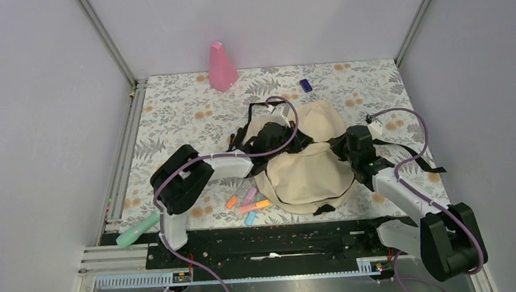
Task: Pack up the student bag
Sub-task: Unzip the student bag at the center of the board.
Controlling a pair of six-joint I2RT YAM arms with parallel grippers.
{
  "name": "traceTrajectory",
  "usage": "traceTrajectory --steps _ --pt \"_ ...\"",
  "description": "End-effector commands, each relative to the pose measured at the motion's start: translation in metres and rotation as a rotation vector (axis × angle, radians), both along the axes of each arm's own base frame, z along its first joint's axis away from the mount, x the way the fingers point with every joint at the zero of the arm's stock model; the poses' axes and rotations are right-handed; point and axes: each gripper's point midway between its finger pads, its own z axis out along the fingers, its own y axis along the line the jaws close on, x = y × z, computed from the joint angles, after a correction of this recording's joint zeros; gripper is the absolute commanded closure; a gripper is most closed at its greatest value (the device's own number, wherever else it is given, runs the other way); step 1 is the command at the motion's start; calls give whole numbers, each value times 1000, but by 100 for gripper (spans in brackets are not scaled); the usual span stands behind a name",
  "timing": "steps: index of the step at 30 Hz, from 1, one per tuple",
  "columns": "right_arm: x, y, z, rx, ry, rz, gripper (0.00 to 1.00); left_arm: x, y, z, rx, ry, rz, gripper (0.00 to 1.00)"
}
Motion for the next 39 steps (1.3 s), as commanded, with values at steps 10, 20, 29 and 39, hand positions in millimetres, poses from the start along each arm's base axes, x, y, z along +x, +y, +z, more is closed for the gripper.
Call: traceTrajectory --steps 10,20,29,39 --pt "13 -43 38 -93 -129 -115 100 7 87 29 114 -207 279 100" --pt "19 -58 51 -135 -151 -134 100 -2 128 23 171 -225 367 100" --pt "39 -69 60 -206 -130 -114 100 -31 140 -2 142 -164 314 100" --pt "93 -41 77 -316 -151 156 100 -59 82 4 106 -216 116 100"
